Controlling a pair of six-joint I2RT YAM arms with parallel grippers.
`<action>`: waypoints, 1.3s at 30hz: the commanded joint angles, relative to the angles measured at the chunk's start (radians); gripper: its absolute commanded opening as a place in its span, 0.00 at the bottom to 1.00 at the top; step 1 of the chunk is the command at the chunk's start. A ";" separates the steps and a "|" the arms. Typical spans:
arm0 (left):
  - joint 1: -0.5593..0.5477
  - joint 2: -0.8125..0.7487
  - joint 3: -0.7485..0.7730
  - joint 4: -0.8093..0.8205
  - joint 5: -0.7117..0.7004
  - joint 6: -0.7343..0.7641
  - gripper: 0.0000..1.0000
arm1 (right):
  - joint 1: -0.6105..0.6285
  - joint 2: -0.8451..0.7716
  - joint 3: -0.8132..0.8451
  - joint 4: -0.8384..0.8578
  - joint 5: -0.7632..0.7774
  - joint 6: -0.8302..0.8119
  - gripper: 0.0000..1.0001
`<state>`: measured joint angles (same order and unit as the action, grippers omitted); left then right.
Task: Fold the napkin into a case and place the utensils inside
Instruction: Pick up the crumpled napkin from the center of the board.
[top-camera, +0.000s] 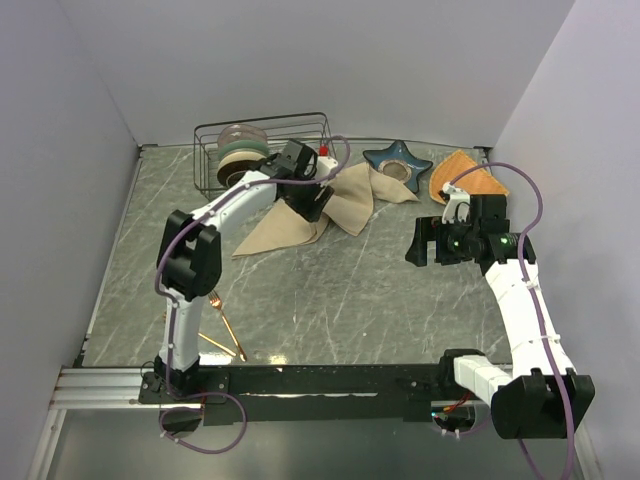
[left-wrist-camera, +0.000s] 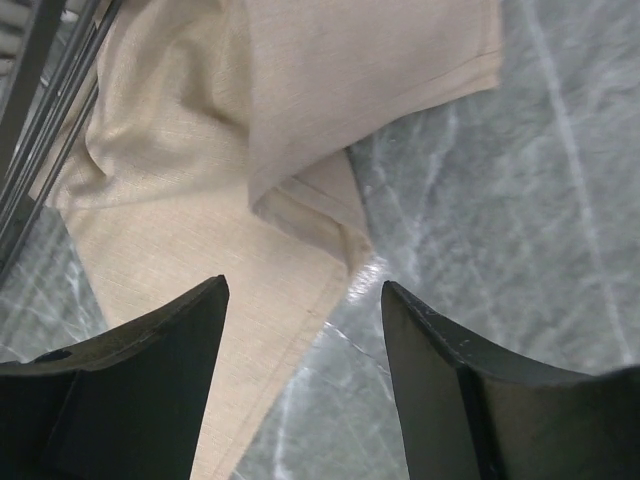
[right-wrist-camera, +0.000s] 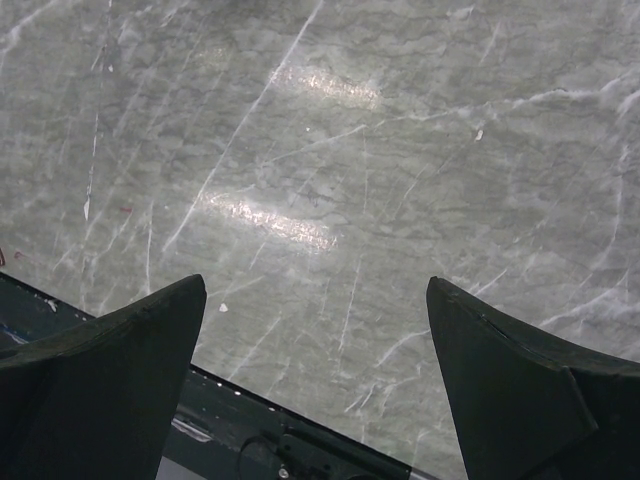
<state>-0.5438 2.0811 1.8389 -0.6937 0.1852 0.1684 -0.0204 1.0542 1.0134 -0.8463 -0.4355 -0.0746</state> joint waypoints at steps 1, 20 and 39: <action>-0.021 0.037 0.036 0.059 -0.099 0.092 0.68 | -0.010 -0.006 0.016 0.023 -0.011 0.009 1.00; -0.087 0.080 -0.050 -0.081 0.040 0.145 0.17 | -0.039 0.050 0.031 0.013 -0.023 0.032 1.00; -0.117 -0.083 -0.126 -0.029 -0.006 -0.040 0.75 | -0.072 0.175 0.010 0.052 -0.075 0.073 1.00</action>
<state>-0.7307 1.9324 1.6783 -0.7677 0.3233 0.1638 -0.0834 1.2526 1.0134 -0.8242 -0.4881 -0.0143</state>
